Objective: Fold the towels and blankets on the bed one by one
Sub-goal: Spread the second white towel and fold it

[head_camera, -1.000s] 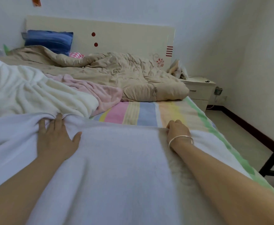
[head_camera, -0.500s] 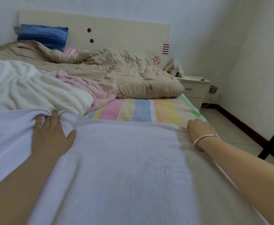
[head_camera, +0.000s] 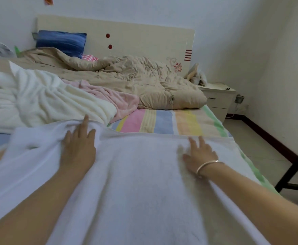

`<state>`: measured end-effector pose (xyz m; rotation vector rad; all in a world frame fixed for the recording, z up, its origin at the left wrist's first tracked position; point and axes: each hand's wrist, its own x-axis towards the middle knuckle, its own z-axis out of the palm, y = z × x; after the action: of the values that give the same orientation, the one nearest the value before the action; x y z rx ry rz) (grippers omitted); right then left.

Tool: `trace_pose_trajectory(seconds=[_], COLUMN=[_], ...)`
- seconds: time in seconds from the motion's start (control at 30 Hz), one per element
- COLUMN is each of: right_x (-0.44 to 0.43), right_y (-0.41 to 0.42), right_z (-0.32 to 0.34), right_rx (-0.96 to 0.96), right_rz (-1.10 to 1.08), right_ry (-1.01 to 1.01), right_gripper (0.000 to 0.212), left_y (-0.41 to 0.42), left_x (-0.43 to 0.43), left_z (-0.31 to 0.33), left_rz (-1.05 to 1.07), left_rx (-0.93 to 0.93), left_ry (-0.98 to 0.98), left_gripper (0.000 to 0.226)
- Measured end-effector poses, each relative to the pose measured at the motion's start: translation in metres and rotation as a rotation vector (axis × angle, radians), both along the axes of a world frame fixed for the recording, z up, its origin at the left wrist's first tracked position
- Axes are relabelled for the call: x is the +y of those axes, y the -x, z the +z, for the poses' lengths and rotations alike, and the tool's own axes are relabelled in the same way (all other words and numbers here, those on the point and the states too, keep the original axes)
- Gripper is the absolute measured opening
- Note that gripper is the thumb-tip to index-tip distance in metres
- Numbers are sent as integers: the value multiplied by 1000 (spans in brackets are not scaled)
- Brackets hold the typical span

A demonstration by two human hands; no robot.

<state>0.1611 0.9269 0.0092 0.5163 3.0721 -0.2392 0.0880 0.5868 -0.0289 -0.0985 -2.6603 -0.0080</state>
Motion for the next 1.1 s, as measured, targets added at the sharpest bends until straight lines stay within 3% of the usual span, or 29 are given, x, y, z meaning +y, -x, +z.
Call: trace_pose_trajectory(seconds=[0.07,0.13,0.2,0.33,0.47,0.53,0.63,0.77,0.93,1.1], right_x=[-62,-123,-177,-263,-302,-303,-308,-343,-442,-567], right_y=[-30,-59,-81,-111,-130,-133,-144,-174,-209,-227], right_z=[-5,-5,-2,-2,-17,-17,-9,4,13,19], right_rx=[-30,-40,-45,-118,-107,-96,-89,-62,-10,108], right_rz=[154,338,441,529,542,516,446,423,501,583], right_ry=[17,32,67,73,-56,-32,-19,8,92,125], right_gripper=[62,63,64,72,77,75,70,65,64,66], left_y=[-37,-76,-116,-163,-172,-175,-181,-205,-227,-245], left_x=[-1,-9,-31,-112,-187,-205,-218,-239,-330,-452], left_z=[9,11,7,8,13,19,29,44,67,82], left_rz=[-39,-73,-102,-141,-87,-105,-84,-210,-234,-139], left_rx=[-38,-243,-408,-326,-324,-354,-318,-162,-71,-75], left_ry=[-130,-326,-205,40,164,154,-21,-232,-347,-298], left_gripper=[50,53,64,101,81,82,89,67,37,37])
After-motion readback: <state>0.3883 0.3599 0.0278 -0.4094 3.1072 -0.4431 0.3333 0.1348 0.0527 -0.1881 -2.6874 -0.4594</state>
